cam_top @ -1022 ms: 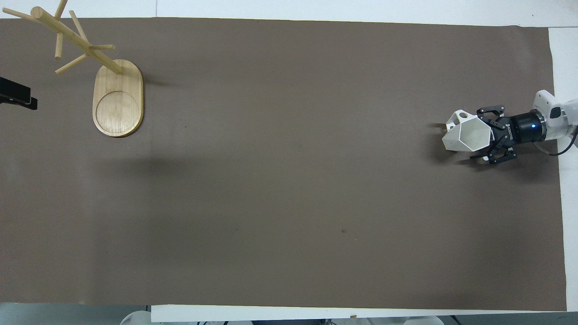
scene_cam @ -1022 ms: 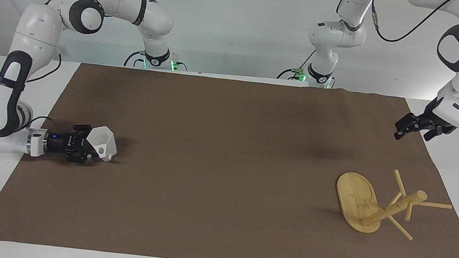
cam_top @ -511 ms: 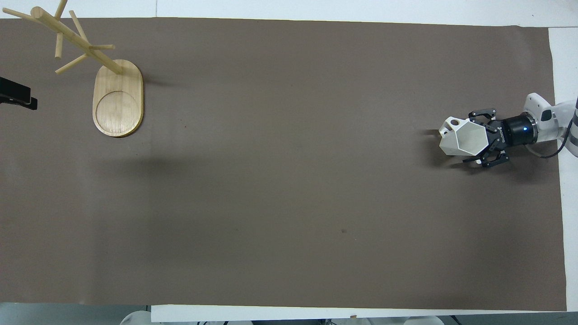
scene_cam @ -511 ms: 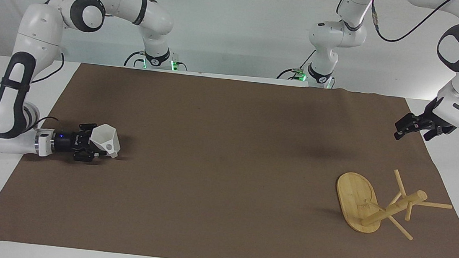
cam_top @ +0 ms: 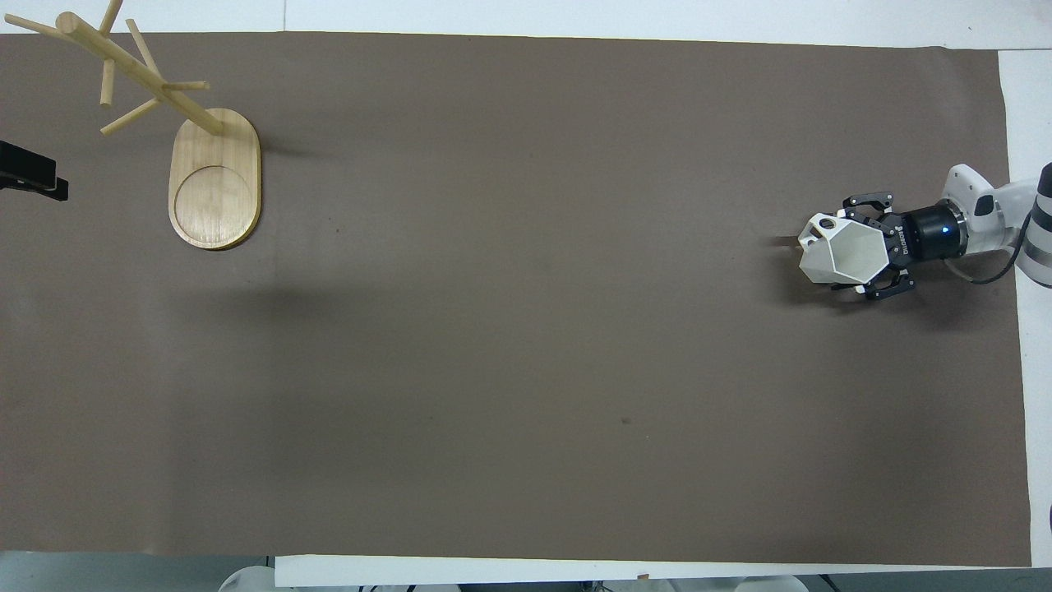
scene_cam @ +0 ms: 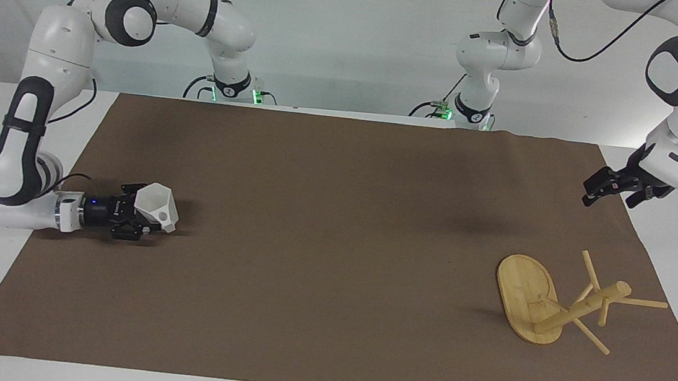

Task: Hang cup on rack
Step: 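Lift the mug with the right gripper while the left gripper advances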

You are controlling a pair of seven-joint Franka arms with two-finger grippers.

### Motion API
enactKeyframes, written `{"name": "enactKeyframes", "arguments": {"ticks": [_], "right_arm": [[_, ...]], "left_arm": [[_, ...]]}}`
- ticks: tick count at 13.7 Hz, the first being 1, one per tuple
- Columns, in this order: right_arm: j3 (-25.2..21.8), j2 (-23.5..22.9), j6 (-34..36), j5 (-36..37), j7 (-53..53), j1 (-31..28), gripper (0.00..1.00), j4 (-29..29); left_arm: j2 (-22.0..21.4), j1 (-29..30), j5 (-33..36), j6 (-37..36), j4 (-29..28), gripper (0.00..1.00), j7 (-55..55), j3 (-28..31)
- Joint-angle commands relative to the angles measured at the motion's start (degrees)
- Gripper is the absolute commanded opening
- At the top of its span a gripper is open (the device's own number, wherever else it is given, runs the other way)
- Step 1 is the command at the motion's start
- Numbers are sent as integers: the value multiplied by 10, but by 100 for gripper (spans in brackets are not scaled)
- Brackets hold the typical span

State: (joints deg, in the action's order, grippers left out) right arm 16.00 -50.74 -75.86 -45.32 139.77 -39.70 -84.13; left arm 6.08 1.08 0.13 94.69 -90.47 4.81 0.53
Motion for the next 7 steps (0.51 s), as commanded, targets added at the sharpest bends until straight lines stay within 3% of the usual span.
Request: {"name": "enactKeyframes", "arguments": {"ticks": [1, 4, 5, 6, 7], "right_arm": [[2, 28, -16, -14, 26, -3, 100, -56], [2, 29, -16, -16, 29, -3, 96, -60], [2, 29, -12, -16, 28, -2, 81, -58], [2, 30, -10, -16, 28, -1, 51, -58], [2, 30, -12, -16, 27, 2, 34, -58]], "left_arm": [[-28, 0, 11, -67, -25, 100, 5, 0], [-29, 9, 11, -77, -26, 100, 5, 0], [-29, 11, 11, -72, -25, 100, 5, 1], [-28, 11, 11, -70, -25, 100, 6, 1], [-28, 11, 11, -70, -26, 100, 6, 0]]}}
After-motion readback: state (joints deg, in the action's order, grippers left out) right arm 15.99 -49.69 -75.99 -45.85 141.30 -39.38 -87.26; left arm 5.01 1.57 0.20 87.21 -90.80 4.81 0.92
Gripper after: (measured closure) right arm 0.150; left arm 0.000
